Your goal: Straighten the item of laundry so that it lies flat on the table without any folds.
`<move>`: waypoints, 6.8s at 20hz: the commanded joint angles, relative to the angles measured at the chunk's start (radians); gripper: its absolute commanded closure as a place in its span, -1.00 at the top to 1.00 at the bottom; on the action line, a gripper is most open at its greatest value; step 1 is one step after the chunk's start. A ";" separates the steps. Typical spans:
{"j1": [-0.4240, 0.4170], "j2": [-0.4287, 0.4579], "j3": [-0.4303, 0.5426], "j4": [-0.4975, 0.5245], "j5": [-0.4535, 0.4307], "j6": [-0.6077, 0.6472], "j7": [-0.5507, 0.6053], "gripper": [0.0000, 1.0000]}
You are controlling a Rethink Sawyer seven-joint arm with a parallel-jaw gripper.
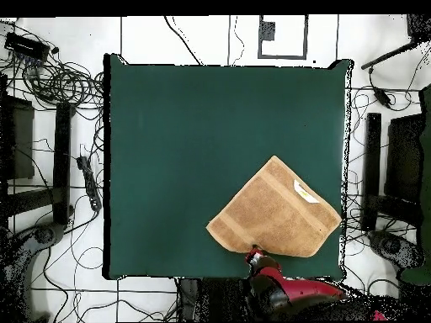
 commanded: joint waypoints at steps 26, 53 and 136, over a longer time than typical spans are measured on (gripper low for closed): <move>-0.134 -0.214 0.328 -0.006 -0.127 0.385 -0.066 1.00; -0.131 -0.094 0.371 -0.171 -0.142 0.398 -0.095 1.00; 0.223 0.065 0.351 -0.314 -0.133 0.461 0.112 1.00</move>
